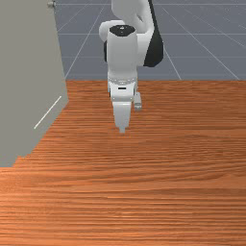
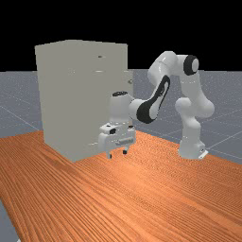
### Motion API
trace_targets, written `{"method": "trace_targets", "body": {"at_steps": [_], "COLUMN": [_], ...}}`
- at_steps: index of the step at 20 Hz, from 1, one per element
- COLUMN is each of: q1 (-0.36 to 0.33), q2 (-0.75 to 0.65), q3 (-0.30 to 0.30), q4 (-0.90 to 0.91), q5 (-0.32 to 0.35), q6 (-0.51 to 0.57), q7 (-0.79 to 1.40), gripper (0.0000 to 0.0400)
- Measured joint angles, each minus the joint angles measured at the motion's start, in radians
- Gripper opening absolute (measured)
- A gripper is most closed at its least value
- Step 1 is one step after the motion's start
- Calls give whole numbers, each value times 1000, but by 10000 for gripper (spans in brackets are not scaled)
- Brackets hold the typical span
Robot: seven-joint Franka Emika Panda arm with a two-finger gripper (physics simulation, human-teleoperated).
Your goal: Open the cabinet door
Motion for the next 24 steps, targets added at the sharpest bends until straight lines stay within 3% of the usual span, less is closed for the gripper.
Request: {"method": "trace_targets", "body": {"at_steps": [4, 5, 6, 7, 9, 11, 13, 20, 24], "q1": [-1, 23, 43, 55, 58, 39, 26, 25, 29], "q2": [2, -33, -53, -56, -41, -34, -34, -145, -346], "q3": [-34, -59, -76, -93, -127, -148, -155, -161, -167], "q4": [-13, -25, -4, 25, 70, 76, 72, 16, -160], "q5": [-22, 2, 42, 94, 225, 325, 369, 393, 394], "q6": [-44, -162, -269, -356, -476, -518, -529, -524, -376], "q7": [59, 273, 476, 670, 1031, 1212, 1273, 1301, 1298], "gripper": [400, 246, 151, 93, 35, 13, 5, 0, 0]}}
